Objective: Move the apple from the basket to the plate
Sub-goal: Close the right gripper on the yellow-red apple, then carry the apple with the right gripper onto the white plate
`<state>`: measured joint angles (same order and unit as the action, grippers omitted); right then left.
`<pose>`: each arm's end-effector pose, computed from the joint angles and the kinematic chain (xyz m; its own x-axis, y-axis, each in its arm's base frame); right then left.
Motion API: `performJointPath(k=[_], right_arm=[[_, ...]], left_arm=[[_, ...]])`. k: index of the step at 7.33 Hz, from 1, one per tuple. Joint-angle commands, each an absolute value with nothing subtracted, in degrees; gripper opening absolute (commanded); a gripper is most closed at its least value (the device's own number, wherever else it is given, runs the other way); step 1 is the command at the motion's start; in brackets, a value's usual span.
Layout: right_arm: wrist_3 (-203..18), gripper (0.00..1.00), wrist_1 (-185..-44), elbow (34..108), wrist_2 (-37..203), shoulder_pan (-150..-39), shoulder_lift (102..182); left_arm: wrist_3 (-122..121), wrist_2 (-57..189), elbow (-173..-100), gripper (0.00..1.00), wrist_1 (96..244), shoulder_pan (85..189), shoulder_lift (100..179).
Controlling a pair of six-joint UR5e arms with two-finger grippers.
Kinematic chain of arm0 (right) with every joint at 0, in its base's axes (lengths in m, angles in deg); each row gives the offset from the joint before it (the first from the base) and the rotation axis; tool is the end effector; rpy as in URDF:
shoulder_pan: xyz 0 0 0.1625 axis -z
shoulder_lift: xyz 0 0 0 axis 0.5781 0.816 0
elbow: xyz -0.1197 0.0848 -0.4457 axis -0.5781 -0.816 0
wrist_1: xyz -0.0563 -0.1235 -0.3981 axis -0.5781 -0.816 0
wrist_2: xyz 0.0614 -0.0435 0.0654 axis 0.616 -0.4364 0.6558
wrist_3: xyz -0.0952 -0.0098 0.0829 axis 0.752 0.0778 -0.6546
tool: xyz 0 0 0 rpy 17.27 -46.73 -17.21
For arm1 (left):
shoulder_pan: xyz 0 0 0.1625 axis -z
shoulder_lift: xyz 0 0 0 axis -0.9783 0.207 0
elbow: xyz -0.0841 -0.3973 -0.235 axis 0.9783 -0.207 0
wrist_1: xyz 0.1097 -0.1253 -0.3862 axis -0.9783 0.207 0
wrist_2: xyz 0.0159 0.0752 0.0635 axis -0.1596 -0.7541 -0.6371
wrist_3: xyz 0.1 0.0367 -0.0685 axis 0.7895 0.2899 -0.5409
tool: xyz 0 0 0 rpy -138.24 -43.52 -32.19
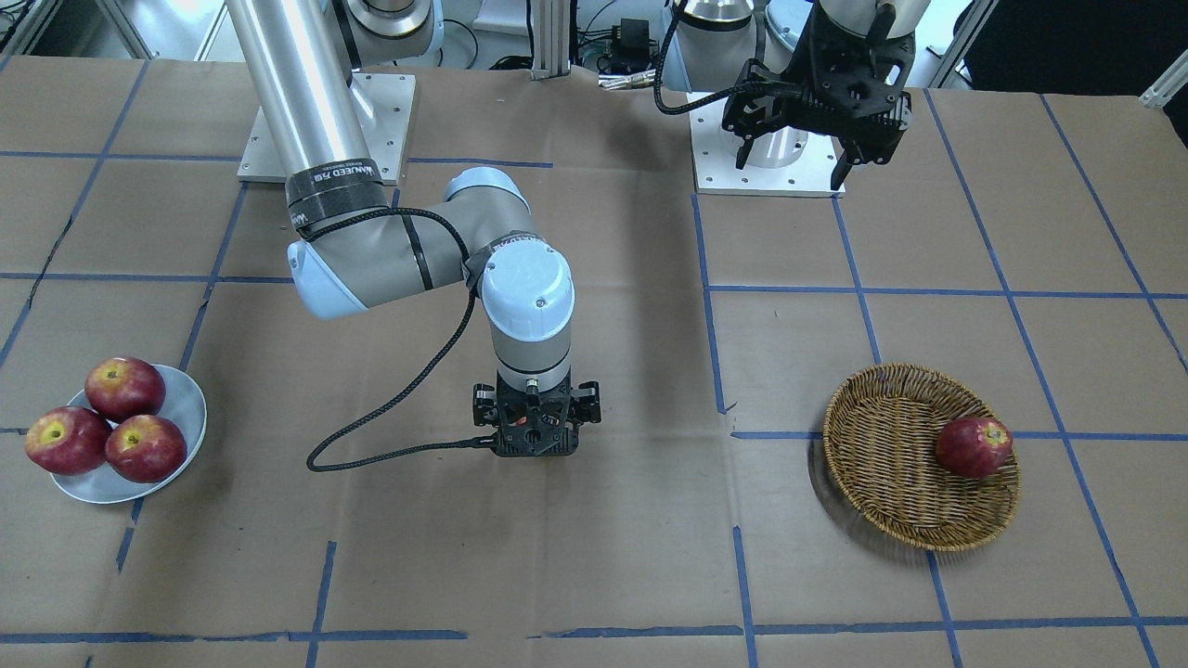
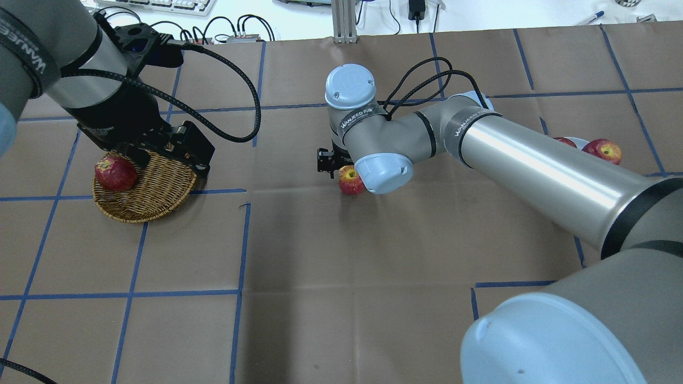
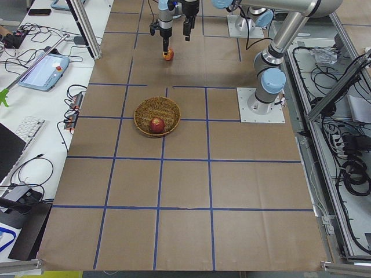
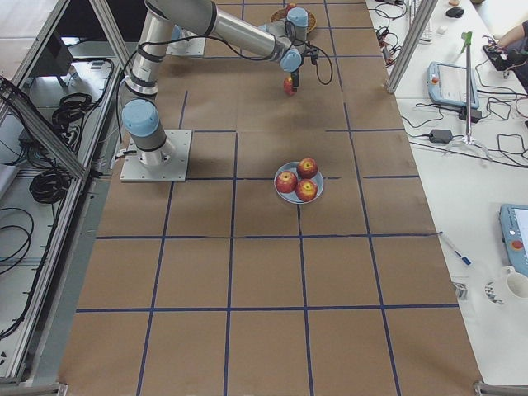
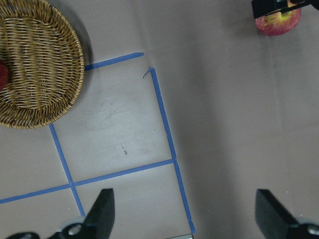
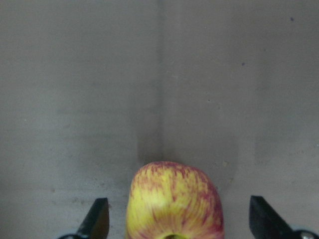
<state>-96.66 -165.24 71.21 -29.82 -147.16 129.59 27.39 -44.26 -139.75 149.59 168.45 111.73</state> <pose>0.3772 -0.5825 0.2073 -0.9997 -0.0172 -0.0174 -0.0164 0.9990 -0.0427 -0.1388 -0.4254 0.5255 -0.9718 0.2343 0.0258 0.2349 0.9718 0.0206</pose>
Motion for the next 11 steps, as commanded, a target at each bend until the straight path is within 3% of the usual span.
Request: performJointPath(k=[1, 2, 3, 7, 11], right_arm=[[-96.8, 0.71, -165.3, 71.4, -29.9, -147.4, 129.2], [-96.8, 0.59, -165.3, 71.3, -29.9, -147.2, 129.3], [-96.6, 0.55, -165.3, 71.1, -30.0, -147.0, 129.9], [-93.1, 0.53, -157.5, 71.2, -30.7, -140.7, 141.8], [-64.0, 0.53, -144.0, 71.7, -30.8, -118.2, 151.6]], left_arm=[[27.4, -44.3, -139.8, 0.99, 149.5, 168.4, 111.5], [27.4, -44.3, -139.7, 0.99, 149.4, 168.4, 111.6], [27.4, -44.3, -139.8, 0.99, 149.4, 168.4, 111.6], [27.5, -44.2, -139.7, 0.99, 149.4, 168.3, 112.6], [27.5, -44.1, -139.7, 0.99, 149.4, 168.4, 112.6]])
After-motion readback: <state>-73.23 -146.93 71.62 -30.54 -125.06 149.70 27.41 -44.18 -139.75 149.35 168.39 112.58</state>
